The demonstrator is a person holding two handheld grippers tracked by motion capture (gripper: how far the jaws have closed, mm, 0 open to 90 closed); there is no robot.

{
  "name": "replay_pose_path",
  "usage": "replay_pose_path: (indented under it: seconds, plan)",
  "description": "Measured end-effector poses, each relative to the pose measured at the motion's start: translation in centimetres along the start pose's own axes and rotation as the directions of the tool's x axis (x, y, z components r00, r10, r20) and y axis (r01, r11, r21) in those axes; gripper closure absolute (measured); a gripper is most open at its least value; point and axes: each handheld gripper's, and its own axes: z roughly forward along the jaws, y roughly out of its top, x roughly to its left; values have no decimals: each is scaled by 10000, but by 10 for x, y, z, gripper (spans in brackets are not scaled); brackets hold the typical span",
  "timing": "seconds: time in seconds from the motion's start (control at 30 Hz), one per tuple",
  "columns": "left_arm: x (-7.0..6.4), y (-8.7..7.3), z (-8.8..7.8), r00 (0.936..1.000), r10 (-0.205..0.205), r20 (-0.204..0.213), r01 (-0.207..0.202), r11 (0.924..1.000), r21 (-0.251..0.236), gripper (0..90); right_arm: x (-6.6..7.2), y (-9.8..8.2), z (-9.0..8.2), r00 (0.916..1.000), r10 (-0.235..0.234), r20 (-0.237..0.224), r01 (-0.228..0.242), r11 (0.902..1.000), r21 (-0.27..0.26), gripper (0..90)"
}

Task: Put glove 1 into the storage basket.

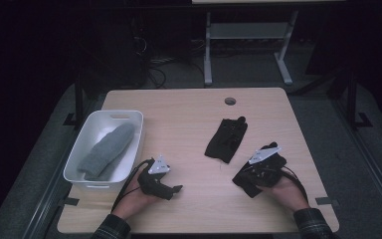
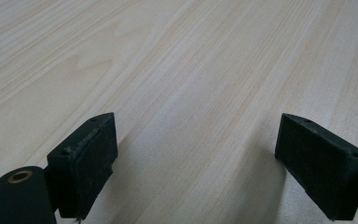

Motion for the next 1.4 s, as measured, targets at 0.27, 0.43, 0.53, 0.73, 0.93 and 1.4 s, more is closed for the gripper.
replay_pose_path:
  seconds: [0.27,0.43,0.53,0.73,0.93,1.4]
  plan:
    - [0,0,0,10000,12,-1,-12,10000,11,119,27,15,16,9970,-526,-560,527,9986,13,900]
    - [0,0,0,10000,16,0,-16,10000,16,119,36,19,21,9944,-791,-708,793,9969,-2,900]
    - [0,0,0,10000,-3,2,3,10000,-2,120,47,23,25,9910,-926,-964,930,9957,3,900]
    - [0,0,0,10000,1,11,-1,10000,-8,120,63,30,33,9847,-1222,-1242,1232,9924,4,900]
    - [0,0,0,10000,-27,28,27,10000,-42,119,71,34,36,9803,-1389,-1402,1394,9902,-67,900]
    - [0,0,0,10000,-26,67,27,10000,-24,119,12,-3,-25,9951,395,911,-239,9858,-1664,413]
